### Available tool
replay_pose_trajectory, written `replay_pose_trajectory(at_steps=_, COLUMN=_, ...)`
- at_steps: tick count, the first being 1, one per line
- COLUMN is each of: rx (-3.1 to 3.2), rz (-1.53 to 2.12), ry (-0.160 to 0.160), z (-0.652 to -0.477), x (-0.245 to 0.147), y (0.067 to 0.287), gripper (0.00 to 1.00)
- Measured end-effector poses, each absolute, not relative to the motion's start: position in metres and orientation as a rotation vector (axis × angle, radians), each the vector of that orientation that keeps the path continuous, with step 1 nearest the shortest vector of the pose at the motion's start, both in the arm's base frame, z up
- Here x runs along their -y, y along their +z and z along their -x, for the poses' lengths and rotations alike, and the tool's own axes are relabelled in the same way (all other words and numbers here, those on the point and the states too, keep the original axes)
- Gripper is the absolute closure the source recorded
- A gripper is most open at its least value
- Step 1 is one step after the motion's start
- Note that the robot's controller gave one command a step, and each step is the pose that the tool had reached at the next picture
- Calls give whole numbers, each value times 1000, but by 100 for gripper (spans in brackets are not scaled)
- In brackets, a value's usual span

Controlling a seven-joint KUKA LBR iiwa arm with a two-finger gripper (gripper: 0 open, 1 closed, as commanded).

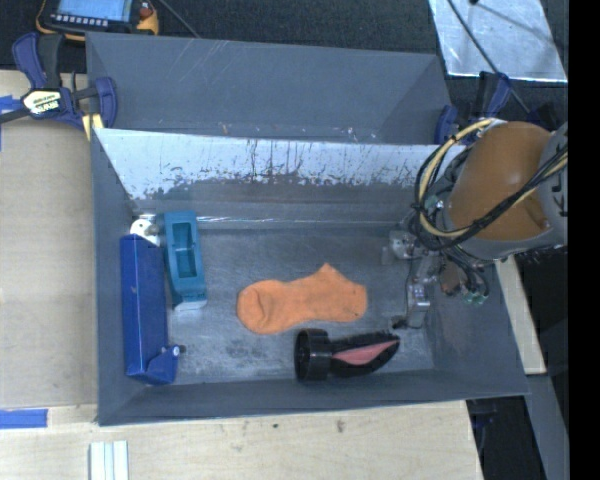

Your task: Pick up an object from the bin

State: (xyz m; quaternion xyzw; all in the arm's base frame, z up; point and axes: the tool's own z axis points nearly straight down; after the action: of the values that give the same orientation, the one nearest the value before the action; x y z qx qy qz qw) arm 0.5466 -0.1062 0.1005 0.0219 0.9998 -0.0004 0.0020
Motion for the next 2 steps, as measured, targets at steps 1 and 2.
replay_pose_trajectory(at_steps=1, rx=-3137, rz=-27, ry=-5, z=-554, x=71, y=83, gripper=0)
replay_pose_trajectory(at_steps=2, rx=-3130, rz=-209, ry=-2, z=-515, x=65, y=73, gripper=100)
